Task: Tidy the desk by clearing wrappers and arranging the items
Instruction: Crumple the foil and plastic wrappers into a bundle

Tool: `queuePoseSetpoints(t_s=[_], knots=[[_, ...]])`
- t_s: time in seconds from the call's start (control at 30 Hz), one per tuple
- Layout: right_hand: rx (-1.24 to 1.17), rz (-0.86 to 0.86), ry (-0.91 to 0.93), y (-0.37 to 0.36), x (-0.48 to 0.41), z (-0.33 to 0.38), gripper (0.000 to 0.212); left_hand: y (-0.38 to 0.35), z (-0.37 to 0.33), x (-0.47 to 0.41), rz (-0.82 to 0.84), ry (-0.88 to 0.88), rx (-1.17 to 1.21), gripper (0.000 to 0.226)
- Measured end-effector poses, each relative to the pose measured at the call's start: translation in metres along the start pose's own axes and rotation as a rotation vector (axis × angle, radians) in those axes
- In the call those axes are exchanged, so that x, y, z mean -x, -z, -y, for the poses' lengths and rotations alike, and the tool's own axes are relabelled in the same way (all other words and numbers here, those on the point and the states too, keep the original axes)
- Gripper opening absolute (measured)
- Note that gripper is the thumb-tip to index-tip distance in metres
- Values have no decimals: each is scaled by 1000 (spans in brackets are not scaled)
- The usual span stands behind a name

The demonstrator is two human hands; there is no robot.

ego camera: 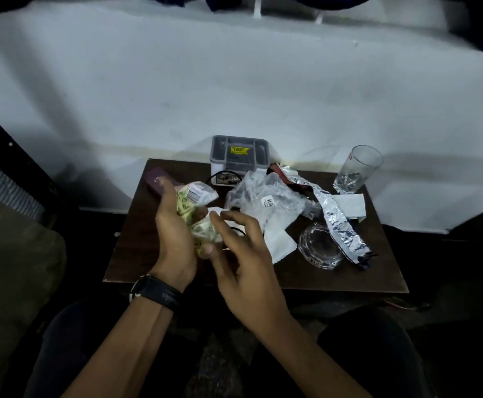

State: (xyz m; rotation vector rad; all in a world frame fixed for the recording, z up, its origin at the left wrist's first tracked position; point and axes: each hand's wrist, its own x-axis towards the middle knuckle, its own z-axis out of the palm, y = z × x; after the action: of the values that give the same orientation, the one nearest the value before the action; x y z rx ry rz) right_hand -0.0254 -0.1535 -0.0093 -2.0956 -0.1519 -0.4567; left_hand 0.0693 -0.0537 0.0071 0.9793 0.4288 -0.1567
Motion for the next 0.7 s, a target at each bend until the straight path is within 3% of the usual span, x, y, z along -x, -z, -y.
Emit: queuePoseSetpoints(t_s=[0.1, 0.17, 0.23, 0.3, 0.4, 0.53, 0.6, 0.7], knots=[[-41, -142, -68, -1, -17, -7, 23, -2, 9, 0, 47, 107, -88, 43], [-85, -198, -131, 1, -28, -10, 14, -4, 13, -2, 118, 176, -36, 49], [-119, -227, -147, 3, -36, -9, 15, -7, 13, -1, 202, 242, 94, 60], [-139, -206, -221, 4, -41, -8, 30, -10, 12, -2, 218, 225, 133, 71], [-59, -166, -263, 2, -42, -6, 43, -10, 20, -10, 162, 122, 11, 84], [208, -32, -130, -2, -34, -9, 34, -4, 20, -22, 84, -168, -138, 67], [174, -54, -154, 11, -37, -19, 37, -1, 15, -30, 12, -293, -205, 62], [394, -113, -175, 38, -54, -45, 53, 2, 13, -33, -44, -399, -335, 56]])
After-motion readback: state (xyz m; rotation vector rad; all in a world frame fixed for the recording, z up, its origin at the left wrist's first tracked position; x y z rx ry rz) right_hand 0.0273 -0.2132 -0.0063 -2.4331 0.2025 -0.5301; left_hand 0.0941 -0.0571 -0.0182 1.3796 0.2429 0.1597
